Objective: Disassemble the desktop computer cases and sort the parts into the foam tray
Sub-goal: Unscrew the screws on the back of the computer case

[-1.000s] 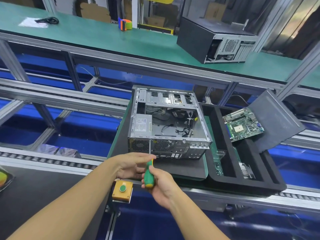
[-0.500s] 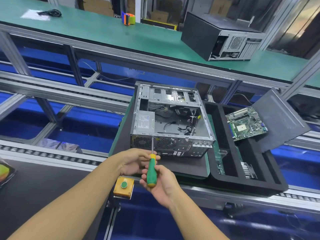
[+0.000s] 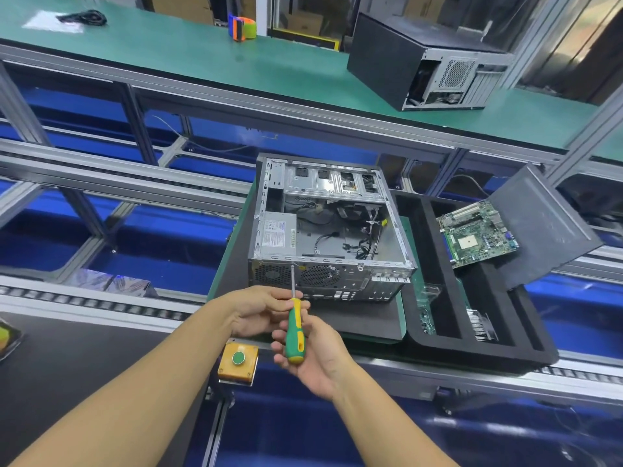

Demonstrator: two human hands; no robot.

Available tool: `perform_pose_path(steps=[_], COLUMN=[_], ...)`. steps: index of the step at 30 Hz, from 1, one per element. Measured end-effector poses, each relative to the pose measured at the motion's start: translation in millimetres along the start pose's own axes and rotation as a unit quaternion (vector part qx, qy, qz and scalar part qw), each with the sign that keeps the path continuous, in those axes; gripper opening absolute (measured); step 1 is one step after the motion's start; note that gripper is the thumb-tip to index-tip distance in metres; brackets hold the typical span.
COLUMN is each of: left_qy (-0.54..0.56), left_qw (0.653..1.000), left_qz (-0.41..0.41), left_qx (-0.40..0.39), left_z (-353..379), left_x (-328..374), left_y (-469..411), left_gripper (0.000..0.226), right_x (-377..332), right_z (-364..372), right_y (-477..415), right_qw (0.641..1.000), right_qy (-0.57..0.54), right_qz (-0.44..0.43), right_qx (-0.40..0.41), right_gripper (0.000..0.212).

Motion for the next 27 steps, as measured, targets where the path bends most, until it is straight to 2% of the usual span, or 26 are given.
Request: perform_pose_path(steps=[3, 5, 8, 15, 19, 22, 24, 27], left_qy=[0.043, 0.081, 0.137, 0.171, 0.167, 0.166, 0.168, 0.208], left_qw=[0.999, 0.994, 0.975, 0.97, 0.963, 0.962, 0.964, 0.956], left_qz=[0.019, 0.04, 0.079, 0.058, 0.093, 0.107, 0.107, 0.13], left_qx=[0.004, 0.068, 0.156, 0.163, 0.192, 0.191, 0.176, 0.159], left_z=[0, -2, -4, -1, -1, -3, -5, -9], left_x=[6, 13, 21, 23, 22, 18, 18, 19], left_y=[-6, -15, -29, -48, -56, -58, -57, -53], left_gripper=[0.03, 0.019, 0.013, 0.016, 0.023, 0.018, 0.011, 0.013], right_x=[2, 1, -1, -4, -5, -7, -10, -20], right_z=[1, 1, -3, -10, -12, -16, -21, -25], right_y=[-3, -6, -12, -16, -15, -13, -10, -2], right_qw=[1.0, 0.999, 0.997, 0.993, 0.991, 0.989, 0.987, 0.985], right_qy=[0.012, 0.027, 0.045, 0.087, 0.102, 0.124, 0.148, 0.157], right_qz=[-0.022, -0.038, -0.036, -0.046, -0.043, -0.033, -0.032, -0.066], right_qx=[-0.001, 0.022, 0.055, 0.072, 0.074, 0.068, 0.057, 0.006], right_gripper=[0.028, 0.024, 0.027, 0.033, 0.028, 0.022, 0.019, 0.014])
Point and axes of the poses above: each hand's wrist, its own y-axis away from the middle knuckle, its own z-axis out of the palm, x = y × z, the point moved 4 cm from there along -y, towards the middle knuckle, and after that the axes turned 6 degrees about -z, right-handed, at the moved point
